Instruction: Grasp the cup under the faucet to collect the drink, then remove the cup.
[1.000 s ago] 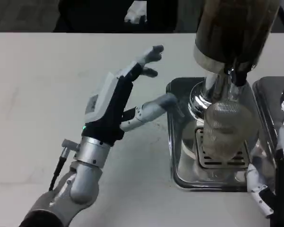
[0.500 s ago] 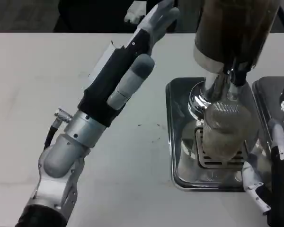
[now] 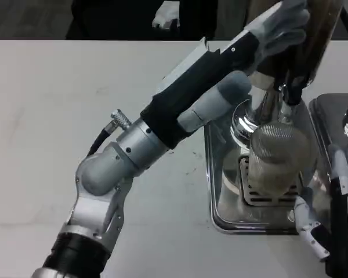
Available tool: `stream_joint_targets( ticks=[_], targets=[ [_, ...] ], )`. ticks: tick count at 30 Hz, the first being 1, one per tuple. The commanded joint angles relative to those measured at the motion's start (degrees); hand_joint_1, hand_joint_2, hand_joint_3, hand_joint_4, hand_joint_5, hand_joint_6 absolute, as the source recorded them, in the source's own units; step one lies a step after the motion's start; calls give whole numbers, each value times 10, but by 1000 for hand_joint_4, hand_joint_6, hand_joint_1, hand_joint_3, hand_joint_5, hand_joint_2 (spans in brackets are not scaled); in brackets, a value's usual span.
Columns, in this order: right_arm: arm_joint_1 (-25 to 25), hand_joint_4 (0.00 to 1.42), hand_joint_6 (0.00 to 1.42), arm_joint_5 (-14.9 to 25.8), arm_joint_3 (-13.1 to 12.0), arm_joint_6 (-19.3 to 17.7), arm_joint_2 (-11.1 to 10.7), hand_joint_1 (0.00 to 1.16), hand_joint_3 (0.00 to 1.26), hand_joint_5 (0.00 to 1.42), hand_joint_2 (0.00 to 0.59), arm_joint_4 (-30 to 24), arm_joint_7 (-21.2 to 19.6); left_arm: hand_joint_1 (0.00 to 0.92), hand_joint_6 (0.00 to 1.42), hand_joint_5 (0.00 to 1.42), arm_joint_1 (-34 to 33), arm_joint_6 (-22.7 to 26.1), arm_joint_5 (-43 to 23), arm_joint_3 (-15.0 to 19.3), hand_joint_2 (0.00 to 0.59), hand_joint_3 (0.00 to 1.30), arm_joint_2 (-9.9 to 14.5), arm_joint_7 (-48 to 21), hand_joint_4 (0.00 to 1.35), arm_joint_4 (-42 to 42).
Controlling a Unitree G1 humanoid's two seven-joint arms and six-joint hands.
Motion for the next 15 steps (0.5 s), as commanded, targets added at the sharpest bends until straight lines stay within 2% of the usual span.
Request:
stream_joint_targets(
  ticks=[1,3,8,15],
  targets=[
    [2,0,34,0,-1,-1,7,226,26,0,519,1,-10,0,0,68,-37,0,32,-2,82,0,-19,-12,0,41],
    [3,0,34,0,-1,0,10,226,26,0,519,0,-12,0,0,68,-49,-4,42,-2,82,0,-32,-12,0,63],
    [8,0,34,-3,-1,0,18,226,26,0,519,-4,-15,0,0,68,-59,-13,55,-2,82,0,-47,-19,0,88],
    [10,0,34,1,-2,-3,22,226,26,0,519,-2,-17,0,40,110,-41,-31,78,-14,82,12,-41,-28,0,61]
  ],
)
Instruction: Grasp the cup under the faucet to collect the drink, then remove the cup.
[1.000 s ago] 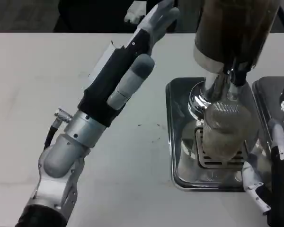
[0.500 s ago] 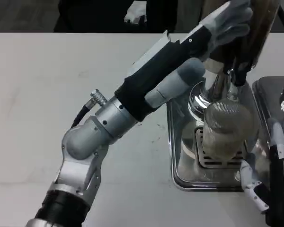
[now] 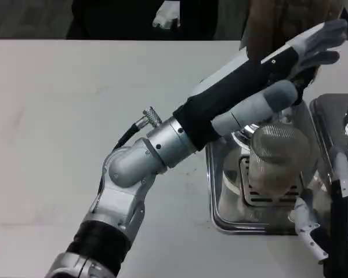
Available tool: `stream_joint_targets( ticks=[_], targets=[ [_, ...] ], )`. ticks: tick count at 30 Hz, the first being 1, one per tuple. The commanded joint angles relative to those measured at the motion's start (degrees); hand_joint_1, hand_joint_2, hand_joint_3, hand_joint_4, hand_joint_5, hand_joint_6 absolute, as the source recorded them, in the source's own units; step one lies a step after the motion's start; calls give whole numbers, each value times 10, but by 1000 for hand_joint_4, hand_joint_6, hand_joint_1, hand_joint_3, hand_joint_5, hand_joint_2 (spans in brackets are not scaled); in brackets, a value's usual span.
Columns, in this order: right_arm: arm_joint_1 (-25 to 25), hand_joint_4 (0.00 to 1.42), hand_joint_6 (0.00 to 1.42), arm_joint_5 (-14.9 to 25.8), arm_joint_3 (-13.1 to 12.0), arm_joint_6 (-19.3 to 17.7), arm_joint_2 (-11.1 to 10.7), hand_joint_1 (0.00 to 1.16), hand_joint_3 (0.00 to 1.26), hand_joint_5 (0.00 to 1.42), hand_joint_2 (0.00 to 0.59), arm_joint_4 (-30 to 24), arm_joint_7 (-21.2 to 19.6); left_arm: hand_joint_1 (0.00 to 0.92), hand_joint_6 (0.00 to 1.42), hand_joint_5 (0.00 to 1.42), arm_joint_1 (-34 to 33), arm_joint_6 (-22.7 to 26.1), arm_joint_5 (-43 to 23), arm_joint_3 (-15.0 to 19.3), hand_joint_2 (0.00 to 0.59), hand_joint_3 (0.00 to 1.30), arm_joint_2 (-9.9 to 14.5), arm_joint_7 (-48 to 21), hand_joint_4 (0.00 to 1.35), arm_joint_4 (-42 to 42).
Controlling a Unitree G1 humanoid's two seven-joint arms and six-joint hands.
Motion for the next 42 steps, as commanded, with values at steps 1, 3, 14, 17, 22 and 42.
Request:
stream_joint_targets(
  ticks=[1,3,14,17,22,42],
  targets=[
    [0,0,34,3,-3,-4,2,226,26,0,519,0,-9,0,43,112,6,-25,29,-13,82,14,7,-8,0,-23],
    [-4,0,34,6,-4,-5,1,226,26,0,519,3,-7,0,46,124,10,-34,45,-17,82,15,10,-1,0,-26],
    [-13,0,34,12,-5,-8,0,226,26,0,519,9,-5,0,63,130,22,-64,100,-41,80,43,25,25,0,-40],
    [-14,0,34,18,-7,-10,1,230,25,0,507,10,-5,0,64,130,22,-68,110,-45,80,44,29,34,0,-36],
    [-15,0,34,34,-10,-17,0,234,25,0,503,11,-3,0,66,130,24,-72,114,-52,83,49,31,41,0,-36],
    [-23,0,2,223,-56,-142,-7,417,0,0,327,49,44,0,70,130,31,-77,119,-66,91,62,38,53,0,-28]
  ],
)
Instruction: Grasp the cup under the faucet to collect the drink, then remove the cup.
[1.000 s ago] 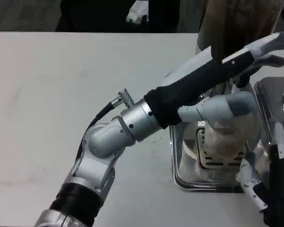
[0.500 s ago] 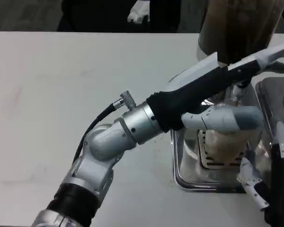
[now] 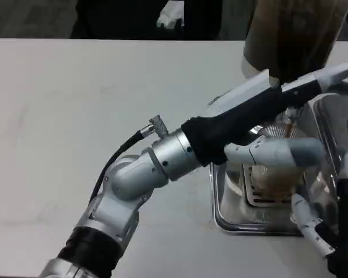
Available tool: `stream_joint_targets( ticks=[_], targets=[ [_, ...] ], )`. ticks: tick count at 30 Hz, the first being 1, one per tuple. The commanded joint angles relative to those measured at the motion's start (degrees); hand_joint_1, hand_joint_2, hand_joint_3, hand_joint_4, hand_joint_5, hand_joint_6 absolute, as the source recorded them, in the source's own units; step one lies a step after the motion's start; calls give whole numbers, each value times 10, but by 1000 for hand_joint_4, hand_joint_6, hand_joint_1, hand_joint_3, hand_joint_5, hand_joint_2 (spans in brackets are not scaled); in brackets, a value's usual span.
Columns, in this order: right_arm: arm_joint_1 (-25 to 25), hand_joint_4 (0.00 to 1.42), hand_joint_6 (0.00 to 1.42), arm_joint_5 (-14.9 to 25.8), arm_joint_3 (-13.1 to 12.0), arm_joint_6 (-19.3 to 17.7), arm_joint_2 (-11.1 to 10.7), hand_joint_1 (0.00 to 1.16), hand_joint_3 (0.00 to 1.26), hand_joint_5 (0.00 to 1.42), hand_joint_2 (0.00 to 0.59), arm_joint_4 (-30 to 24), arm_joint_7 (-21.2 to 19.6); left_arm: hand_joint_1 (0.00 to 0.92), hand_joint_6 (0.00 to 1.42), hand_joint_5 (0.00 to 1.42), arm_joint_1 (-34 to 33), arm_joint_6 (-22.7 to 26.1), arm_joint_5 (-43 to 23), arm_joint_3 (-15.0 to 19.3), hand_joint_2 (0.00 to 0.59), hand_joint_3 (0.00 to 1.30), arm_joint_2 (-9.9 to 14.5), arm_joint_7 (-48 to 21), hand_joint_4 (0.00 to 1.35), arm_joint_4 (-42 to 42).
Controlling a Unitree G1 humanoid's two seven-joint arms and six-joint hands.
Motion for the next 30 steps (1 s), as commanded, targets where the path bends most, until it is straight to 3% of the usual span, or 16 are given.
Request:
stream_joint_targets(
  ticks=[1,7,11,30],
  targets=[
    [-12,0,0,64,-18,-61,-9,420,0,0,323,29,30,0,70,130,9,-3,11,-9,91,63,5,-9,0,9],
    [-34,0,0,134,-30,-114,-18,503,0,0,269,64,81,0,71,130,8,-1,9,-4,91,64,7,-5,0,9],
    [-41,0,0,152,-41,-110,-15,572,0,0,233,69,95,0,71,130,8,1,4,-1,91,67,6,-6,0,9],
    [-91,0,0,192,-62,-106,0,615,0,0,225,103,138,0,71,130,3,3,-1,-2,92,83,6,-5,0,15]
  ],
)
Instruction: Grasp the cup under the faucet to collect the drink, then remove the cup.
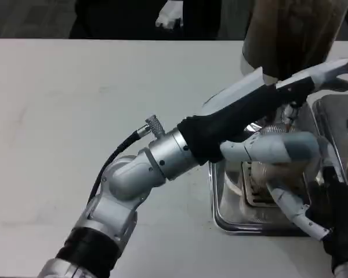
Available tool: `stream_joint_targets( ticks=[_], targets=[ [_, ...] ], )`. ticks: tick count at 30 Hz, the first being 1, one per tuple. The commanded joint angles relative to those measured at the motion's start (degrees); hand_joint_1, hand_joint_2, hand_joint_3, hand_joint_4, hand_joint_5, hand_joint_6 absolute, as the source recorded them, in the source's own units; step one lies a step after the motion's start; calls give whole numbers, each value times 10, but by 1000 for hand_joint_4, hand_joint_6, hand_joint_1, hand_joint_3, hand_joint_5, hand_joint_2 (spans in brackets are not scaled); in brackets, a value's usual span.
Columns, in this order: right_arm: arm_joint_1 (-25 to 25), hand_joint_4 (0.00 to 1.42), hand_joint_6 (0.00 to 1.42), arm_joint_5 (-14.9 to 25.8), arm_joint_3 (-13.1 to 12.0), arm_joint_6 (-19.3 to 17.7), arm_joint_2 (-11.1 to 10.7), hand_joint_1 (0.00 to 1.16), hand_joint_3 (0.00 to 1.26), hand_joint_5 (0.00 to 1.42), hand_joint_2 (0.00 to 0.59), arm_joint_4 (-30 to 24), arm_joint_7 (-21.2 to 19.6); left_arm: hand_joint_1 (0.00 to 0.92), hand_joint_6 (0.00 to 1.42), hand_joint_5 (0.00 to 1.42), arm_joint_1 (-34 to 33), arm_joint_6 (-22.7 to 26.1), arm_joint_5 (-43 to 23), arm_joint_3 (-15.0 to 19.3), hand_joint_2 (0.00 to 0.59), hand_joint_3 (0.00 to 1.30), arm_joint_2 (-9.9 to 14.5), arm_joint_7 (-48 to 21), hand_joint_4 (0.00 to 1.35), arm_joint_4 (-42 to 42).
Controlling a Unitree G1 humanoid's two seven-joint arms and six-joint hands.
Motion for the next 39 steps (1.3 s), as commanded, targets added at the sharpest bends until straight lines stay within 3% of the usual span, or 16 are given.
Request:
stream_joint_targets(
  ticks=[1,12,39],
  targets=[
    [-17,0,0,11,-5,-2,-1,616,0,0,225,14,14,0,71,130,4,4,12,-7,92,83,2,-8,0,8],
    [-39,0,0,25,-10,-6,3,629,0,0,225,40,28,0,71,130,6,5,12,-5,96,92,2,-4,0,8],
    [-76,0,0,21,-3,-25,18,660,0,0,228,84,13,0,82,140,12,10,11,-1,105,105,6,6,0,3]
  ],
)
